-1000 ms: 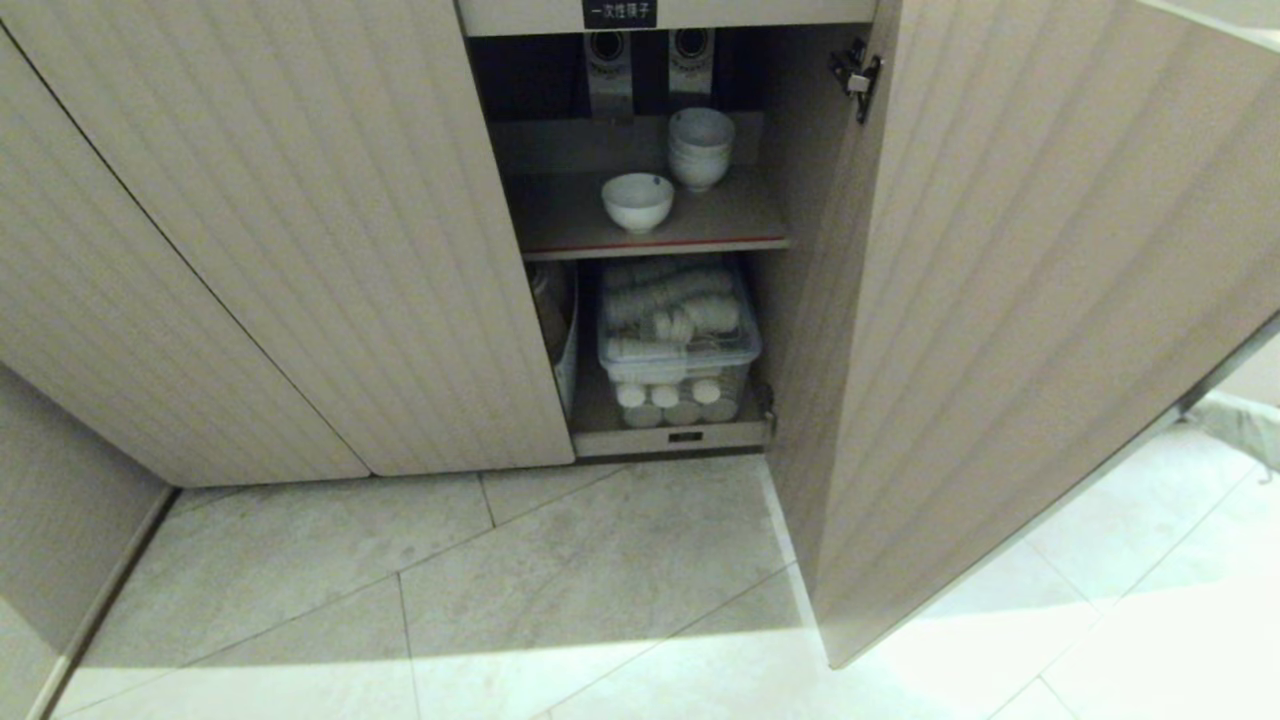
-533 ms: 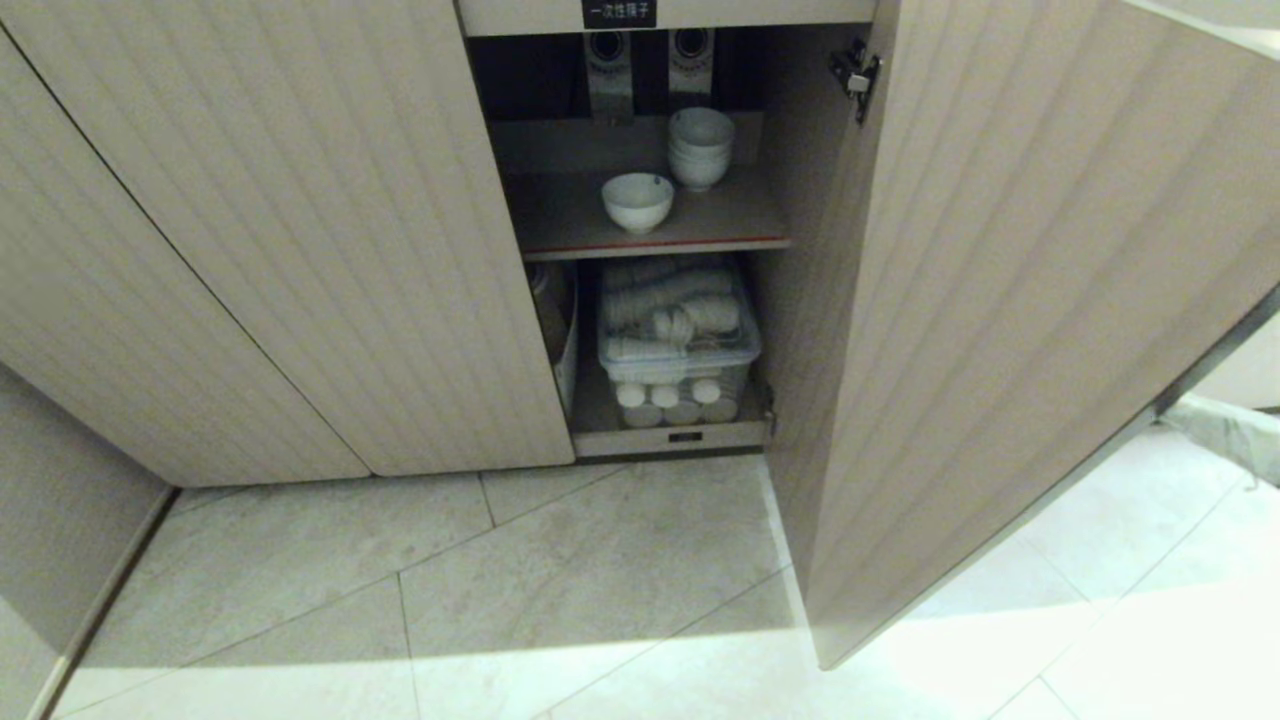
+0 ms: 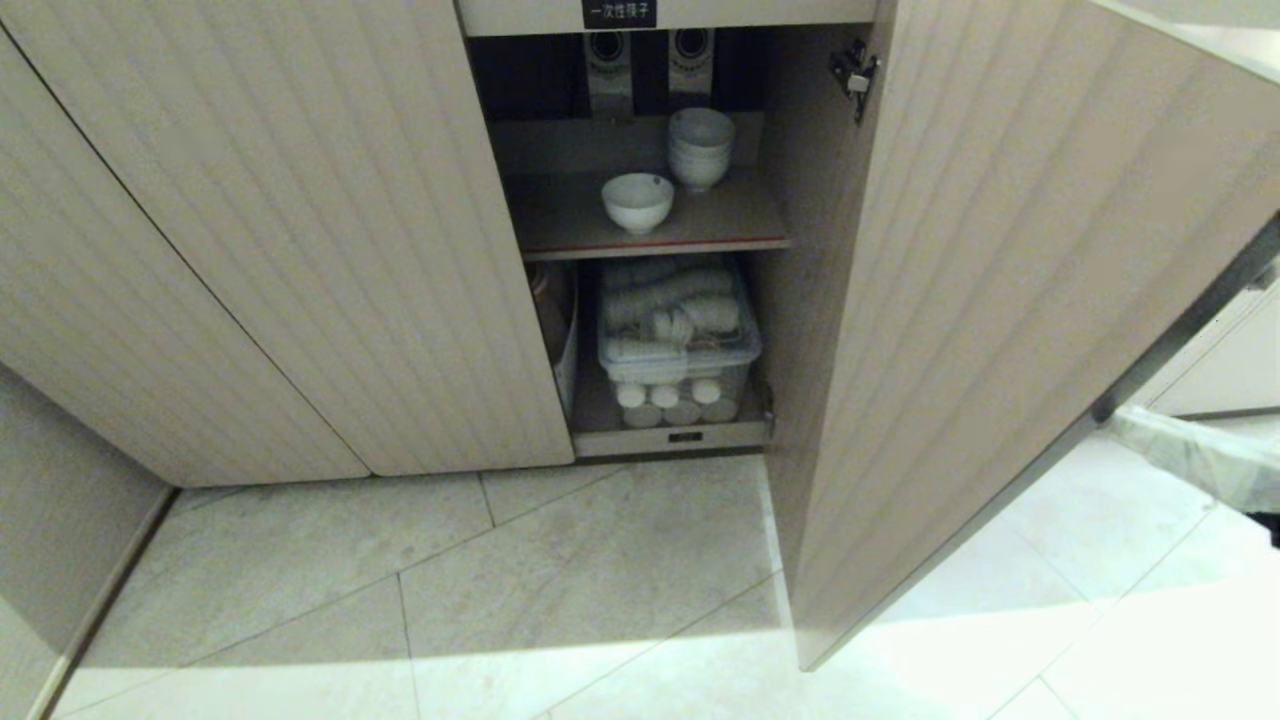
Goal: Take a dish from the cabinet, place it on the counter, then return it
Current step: Close the cabinet door
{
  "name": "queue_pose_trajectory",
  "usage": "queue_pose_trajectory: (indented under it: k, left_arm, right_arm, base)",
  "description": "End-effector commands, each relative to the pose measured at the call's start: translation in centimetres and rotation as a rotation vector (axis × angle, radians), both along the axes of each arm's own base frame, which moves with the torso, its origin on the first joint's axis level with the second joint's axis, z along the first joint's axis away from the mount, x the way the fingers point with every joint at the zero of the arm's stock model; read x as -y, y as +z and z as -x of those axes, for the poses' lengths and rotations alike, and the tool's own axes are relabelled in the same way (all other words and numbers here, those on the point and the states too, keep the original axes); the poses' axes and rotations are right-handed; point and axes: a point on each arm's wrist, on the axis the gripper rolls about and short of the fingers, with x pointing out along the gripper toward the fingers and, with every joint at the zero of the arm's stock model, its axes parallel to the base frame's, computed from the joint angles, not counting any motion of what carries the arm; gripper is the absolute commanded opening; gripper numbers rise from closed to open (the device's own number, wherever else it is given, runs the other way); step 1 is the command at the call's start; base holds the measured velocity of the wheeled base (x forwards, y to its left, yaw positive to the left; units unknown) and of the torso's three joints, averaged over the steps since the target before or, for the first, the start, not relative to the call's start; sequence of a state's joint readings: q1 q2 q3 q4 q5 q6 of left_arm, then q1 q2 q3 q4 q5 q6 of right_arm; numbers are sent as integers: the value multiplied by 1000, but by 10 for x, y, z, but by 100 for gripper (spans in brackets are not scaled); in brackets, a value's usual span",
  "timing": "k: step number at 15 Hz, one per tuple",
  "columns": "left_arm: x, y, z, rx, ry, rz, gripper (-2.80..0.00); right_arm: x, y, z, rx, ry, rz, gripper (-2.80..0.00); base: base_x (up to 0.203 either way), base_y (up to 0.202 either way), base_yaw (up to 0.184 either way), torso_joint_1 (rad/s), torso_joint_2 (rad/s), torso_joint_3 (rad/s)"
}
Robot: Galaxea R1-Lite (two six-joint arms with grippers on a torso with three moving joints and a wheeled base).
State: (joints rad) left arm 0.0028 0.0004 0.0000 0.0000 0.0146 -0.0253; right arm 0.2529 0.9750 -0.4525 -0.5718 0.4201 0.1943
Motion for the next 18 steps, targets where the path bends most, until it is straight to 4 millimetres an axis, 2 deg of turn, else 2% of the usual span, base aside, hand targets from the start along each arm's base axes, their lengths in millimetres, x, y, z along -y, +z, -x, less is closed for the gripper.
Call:
queue_pose_trajectory:
  k: [1,11,18]
  left_arm:
    - [0,0,0,0,1,1,-280]
    - [0,0,0,0,1,1,-280]
    - [0,0,0,0,1,1,-280]
  right_arm:
    - [-6,-1,-10,-3,23,2,-280]
    - [-24,0,-46,61,53,-6,-280]
    - [-54,13,-65,125,18,-30,-280]
  base:
    - [0,0,0,0,0,0]
    - [0,0,0,0,0,0]
    - [0,0,0,0,0,0]
